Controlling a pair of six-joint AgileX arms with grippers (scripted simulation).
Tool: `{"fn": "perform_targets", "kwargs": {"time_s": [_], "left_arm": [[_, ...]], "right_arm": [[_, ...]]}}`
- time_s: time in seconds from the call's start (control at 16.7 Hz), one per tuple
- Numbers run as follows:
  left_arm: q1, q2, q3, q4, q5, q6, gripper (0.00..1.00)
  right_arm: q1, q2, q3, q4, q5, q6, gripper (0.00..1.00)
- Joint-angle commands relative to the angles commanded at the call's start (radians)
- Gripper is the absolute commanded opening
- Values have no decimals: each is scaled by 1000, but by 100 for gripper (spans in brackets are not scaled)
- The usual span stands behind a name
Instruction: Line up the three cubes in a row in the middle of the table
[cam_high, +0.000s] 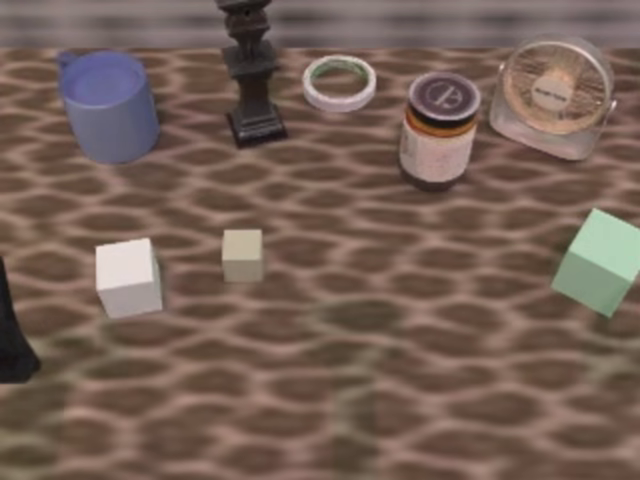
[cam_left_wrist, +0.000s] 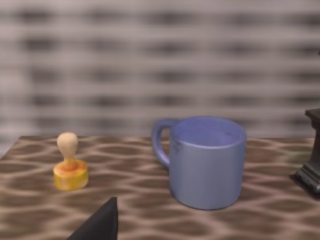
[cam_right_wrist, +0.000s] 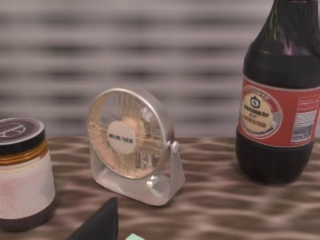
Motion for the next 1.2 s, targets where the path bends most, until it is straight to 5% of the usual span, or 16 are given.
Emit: {"fn": "perform_targets", "kwargs": {"time_s": [0.54,1.2], "left_arm": [[-66,289,283,-175,0,-68,100],[-283,1481,1206,-782,2,-283,100]], "right_arm": [[0,0,0,0,0,0,100],[0,0,0,0,0,0,100]]}}
